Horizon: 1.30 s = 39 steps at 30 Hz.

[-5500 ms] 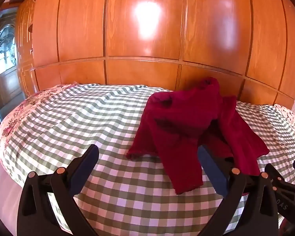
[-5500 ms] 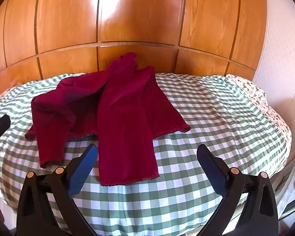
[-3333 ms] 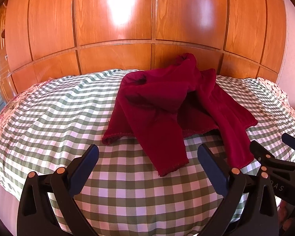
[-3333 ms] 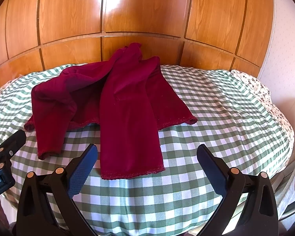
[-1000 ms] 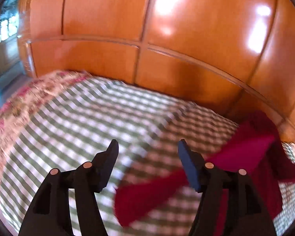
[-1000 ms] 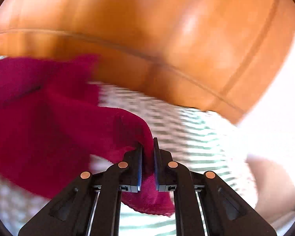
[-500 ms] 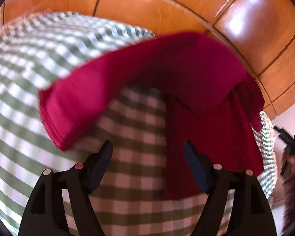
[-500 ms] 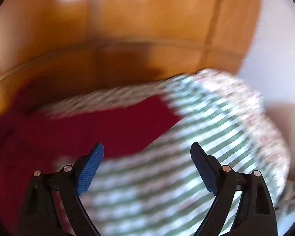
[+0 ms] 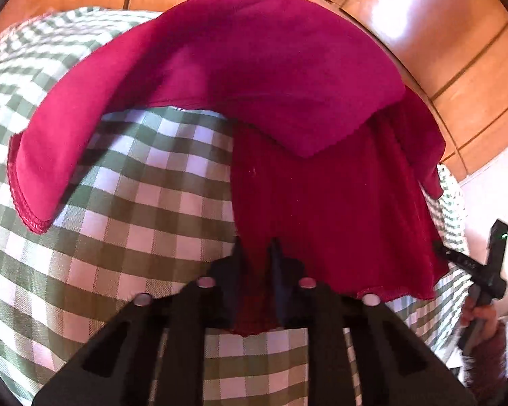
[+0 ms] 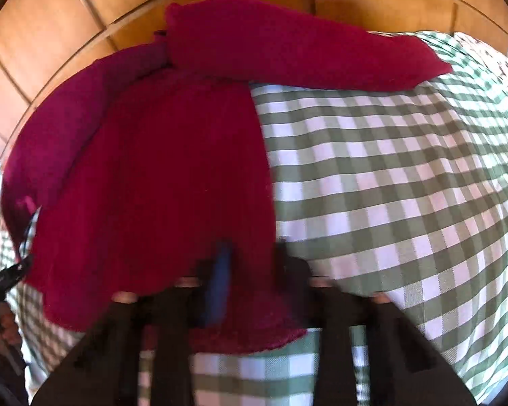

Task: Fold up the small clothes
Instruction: 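Grasp the hem with the left gripper while the right gripper holds the hem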

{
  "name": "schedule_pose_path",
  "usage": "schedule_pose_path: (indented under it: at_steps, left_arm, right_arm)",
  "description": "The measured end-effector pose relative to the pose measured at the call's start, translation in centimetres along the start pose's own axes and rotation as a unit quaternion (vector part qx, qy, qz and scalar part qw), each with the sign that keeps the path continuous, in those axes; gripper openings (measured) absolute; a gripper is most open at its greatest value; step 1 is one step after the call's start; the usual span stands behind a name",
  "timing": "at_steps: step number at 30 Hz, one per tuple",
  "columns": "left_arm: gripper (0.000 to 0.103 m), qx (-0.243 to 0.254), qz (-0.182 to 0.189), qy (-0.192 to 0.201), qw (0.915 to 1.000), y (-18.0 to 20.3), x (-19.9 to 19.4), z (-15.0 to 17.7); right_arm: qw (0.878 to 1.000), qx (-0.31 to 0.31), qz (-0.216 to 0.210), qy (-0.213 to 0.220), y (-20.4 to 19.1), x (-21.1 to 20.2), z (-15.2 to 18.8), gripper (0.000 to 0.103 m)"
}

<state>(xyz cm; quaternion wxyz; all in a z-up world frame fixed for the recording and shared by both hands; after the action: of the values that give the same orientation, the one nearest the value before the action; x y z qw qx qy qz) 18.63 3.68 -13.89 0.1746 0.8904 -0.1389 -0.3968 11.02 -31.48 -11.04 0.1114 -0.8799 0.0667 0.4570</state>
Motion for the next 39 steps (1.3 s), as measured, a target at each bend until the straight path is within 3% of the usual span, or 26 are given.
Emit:
schedule_pose_path:
  at_steps: [4,11,15,18,20,22,23,25,26,27,31,33,37,39]
  left_arm:
    - [0.007,0.002,-0.001,0.015,0.9999,0.1,-1.0,-0.3]
    - [0.006,0.008,0.028,0.034,0.999,-0.4,-6.4,-0.3]
    - [0.006,0.004,0.034,0.019,0.9992,-1.4,-8.9,2.0]
    - [0.007,0.017,0.02,-0.009,0.9996,-1.8,-8.7,4.9]
    - [0.012,0.011,0.003,-0.012,0.9999,-2.4,-8.5,5.7]
    - [0.03,-0.001,-0.013,0.003,0.9999,-3.9,-8.8,5.1]
    - [0.045,-0.011,-0.041,0.022,0.9989,-4.9,-9.2,4.3]
    - [0.05,-0.015,-0.082,0.057,0.9949,-7.3,-10.4,3.1]
    - [0.054,-0.012,-0.114,0.071,0.9909,-8.7,-10.8,2.1]
    - [0.056,-0.01,-0.14,0.083,0.9866,-9.9,-11.1,1.3]
    - [0.062,0.011,-0.192,0.107,0.9755,-12.4,-11.2,-0.9]
    - [0.07,0.032,-0.2,0.118,0.9721,-12.7,-10.8,-2.0]
    - [0.079,0.079,-0.182,0.106,0.9743,-11.0,-7.7,-3.5]
    - [0.084,0.118,-0.187,0.109,0.9691,-9.1,-6.6,-3.7]
  right_arm:
    - [0.999,-0.013,-0.002,0.031,0.3,-3.5,-1.6,0.008]
    - [0.997,-0.027,-0.01,0.072,1.0,-9.9,-2.3,0.007]
    - [0.998,-0.03,-0.008,0.055,1.8,-11.4,1.1,0.007]
    - [1.0,-0.008,-0.006,0.012,3.1,-10.0,4.6,0.007]
    - [1.0,-0.004,0.001,-0.007,3.4,-8.9,6.4,0.007]
    - [1.0,0.008,0.004,-0.007,3.8,-8.7,6.8,0.007]
    - [1.0,0.012,0.008,0.0,3.8,-8.8,6.5,0.008]
    - [1.0,0.015,0.018,0.021,3.9,-9.8,5.8,0.026]
    - [0.999,0.014,0.022,0.036,3.7,-10.1,5.2,0.051]
    - [0.999,0.01,0.024,0.048,3.4,-10.4,4.8,0.065]
    - [0.998,-0.019,0.01,0.062,0.8,-10.0,3.5,0.066]
    - [0.998,-0.028,-0.005,0.057,-0.6,-9.2,3.3,0.066]
    - [0.997,-0.049,-0.034,0.047,-3.9,-7.1,2.2,0.066]
    - [0.997,-0.045,-0.046,0.045,-5.1,-6.1,1.5,0.066]
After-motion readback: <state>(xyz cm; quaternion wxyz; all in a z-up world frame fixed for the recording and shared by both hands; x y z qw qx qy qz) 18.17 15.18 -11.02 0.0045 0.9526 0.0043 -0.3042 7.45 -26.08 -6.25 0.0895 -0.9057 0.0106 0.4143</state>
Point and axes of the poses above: each gripper's, at about its wrist camera, not at the fingertips, and x roughly the way its jaws point, y to its right, z to its underside, the point moved 4 cm from there along x, roughly the way its jaws point, and after that the axes turned 13 degrees about y, right-handed, at the moved point
